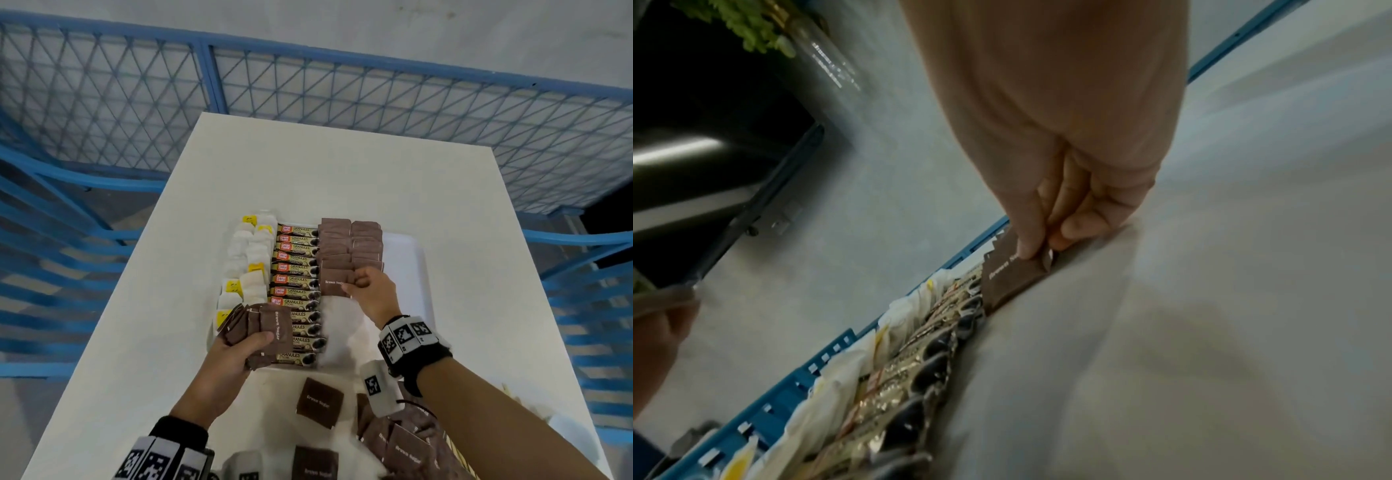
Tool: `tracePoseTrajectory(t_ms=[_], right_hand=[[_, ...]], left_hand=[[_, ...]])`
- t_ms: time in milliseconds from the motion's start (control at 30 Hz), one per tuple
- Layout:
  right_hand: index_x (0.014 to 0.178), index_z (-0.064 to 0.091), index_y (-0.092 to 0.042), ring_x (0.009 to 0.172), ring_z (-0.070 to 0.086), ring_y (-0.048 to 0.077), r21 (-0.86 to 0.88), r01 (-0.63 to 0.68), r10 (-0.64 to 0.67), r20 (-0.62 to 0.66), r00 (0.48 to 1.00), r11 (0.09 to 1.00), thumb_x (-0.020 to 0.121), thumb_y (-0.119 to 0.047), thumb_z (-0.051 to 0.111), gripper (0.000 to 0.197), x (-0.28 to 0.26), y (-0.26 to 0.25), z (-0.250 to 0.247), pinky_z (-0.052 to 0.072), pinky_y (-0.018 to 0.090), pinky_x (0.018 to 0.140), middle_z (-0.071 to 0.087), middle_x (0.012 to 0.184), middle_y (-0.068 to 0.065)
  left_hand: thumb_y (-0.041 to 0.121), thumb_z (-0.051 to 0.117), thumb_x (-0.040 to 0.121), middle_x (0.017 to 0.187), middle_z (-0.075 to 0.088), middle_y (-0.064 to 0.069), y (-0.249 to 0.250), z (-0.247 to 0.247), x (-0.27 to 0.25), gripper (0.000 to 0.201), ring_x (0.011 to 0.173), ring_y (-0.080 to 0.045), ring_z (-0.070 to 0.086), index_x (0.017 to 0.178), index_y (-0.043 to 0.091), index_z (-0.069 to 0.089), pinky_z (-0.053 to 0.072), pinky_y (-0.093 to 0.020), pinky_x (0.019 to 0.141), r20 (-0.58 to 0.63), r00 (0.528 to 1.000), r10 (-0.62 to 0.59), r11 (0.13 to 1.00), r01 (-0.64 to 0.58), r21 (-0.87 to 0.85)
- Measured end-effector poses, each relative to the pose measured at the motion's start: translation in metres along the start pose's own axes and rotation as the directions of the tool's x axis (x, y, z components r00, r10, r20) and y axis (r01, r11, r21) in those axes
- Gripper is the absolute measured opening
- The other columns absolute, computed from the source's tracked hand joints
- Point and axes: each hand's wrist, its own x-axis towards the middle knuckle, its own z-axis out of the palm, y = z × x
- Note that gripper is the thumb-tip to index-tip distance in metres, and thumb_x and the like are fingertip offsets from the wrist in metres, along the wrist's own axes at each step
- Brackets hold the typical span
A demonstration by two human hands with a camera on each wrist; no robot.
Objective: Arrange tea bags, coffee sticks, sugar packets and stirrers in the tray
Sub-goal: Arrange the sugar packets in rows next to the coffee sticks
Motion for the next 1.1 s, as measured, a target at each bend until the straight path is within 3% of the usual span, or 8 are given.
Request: tracePoseTrajectory(t_ms=[167,467,633,700,800,933,1033,1100], right_hand=[[0.089,0.054,-0.012,0.071,0.053,0.013,-0.006,0.044,-0.044,-0.023,0.999,0.999,0.078,-0.01,0.073,0.022,0.001,0.001,0.004,0.039,0.006,0.057,0.053,0.069,-0.005],[0.091,0.044,-0.011,0.075,0.046,0.016,-0.083,0.182,-0.19,-0.102,0.976,0.98,0.08,-0.015,0.071,0.029,-0.005,-0.001,0.007,0.036,0.008,0.059,0.05,0.084,0.005],[0.084,0.054,-0.007,0.064,0.048,0.01,-0.026,0.273,-0.266,0.144,0.953,0.962,0.094,-0.033,0.049,0.028,-0.044,-0.03,-0.003,0.037,0.013,0.061,0.052,0.072,-0.003],[0.084,0.058,-0.006,0.061,0.05,0.007,0.093,0.224,-0.242,0.326,0.914,0.97,0.095,-0.04,0.043,0.038,-0.061,-0.039,-0.006,0.04,0.013,0.06,0.055,0.07,-0.003],[0.081,0.057,-0.022,0.063,0.053,0.001,0.186,0.17,-0.239,0.466,0.852,0.968,0.088,-0.035,0.059,0.015,-0.072,-0.038,-0.002,0.044,0.014,0.06,0.059,0.072,-0.01],[0.084,0.056,-0.016,0.076,0.064,0.021,0.368,0.038,-0.202,0.417,0.886,0.929,0.085,-0.01,0.065,0.011,-0.071,-0.033,0.002,0.056,0.032,0.07,0.064,0.083,0.004],[0.091,0.055,-0.008,0.072,0.066,0.016,0.486,-0.048,-0.164,0.384,0.909,0.873,0.087,-0.003,0.059,0.008,-0.069,-0.033,-0.009,0.055,0.024,0.065,0.067,0.083,0.006],[0.092,0.058,-0.009,0.073,0.064,0.013,0.466,-0.025,-0.147,0.328,0.933,0.884,0.088,-0.002,0.059,0.008,-0.062,-0.029,-0.02,0.053,0.021,0.064,0.067,0.085,0.005]], left_hand=[[-0.011,0.05,0.086,0.084,0.074,0.0,0.0,0.004,0.003,0.034,0.076,-0.014,0.071,0.103,0.015,0.063,0.054,-0.023,0.055,0.01,1.0,-0.012,1.0,0.012,0.013],[-0.011,0.048,0.086,0.077,0.074,0.0,0.003,0.023,0.009,0.029,0.071,-0.012,0.071,0.097,0.01,0.064,0.053,-0.02,0.053,0.026,0.999,-0.027,0.999,0.028,-0.023],[-0.008,0.051,0.086,0.078,0.075,0.001,0.003,0.028,0.014,0.028,0.072,-0.012,0.071,0.097,0.012,0.065,0.054,-0.022,0.053,0.003,1.0,-0.019,0.999,0.02,-0.044],[-0.007,0.052,0.085,0.077,0.074,0.001,0.003,0.03,0.016,0.026,0.071,-0.01,0.071,0.097,0.013,0.065,0.054,-0.022,0.052,-0.011,1.0,-0.007,0.999,0.007,-0.05],[-0.005,0.064,0.078,0.08,0.075,-0.001,0.004,0.034,0.016,0.029,0.073,-0.013,0.071,0.099,0.014,0.066,0.055,-0.023,0.054,-0.008,1.0,0.017,0.999,-0.018,-0.05],[-0.006,0.059,0.08,0.081,0.074,-0.005,0.0,0.036,0.018,0.026,0.074,-0.016,0.071,0.099,0.011,0.066,0.055,-0.025,0.056,-0.024,1.0,0.0,0.999,-0.001,-0.042],[0.004,0.069,0.074,0.081,0.072,-0.009,-0.002,0.033,0.017,0.018,0.076,-0.021,0.069,0.091,0.011,0.068,0.057,-0.027,0.063,-0.012,1.0,-0.016,0.998,0.016,-0.063],[0.022,0.088,0.054,0.085,0.071,-0.012,-0.002,0.028,0.017,0.042,0.078,-0.024,0.069,0.091,0.012,0.071,0.057,-0.028,0.065,0.041,0.999,-0.024,0.991,0.029,-0.13]])
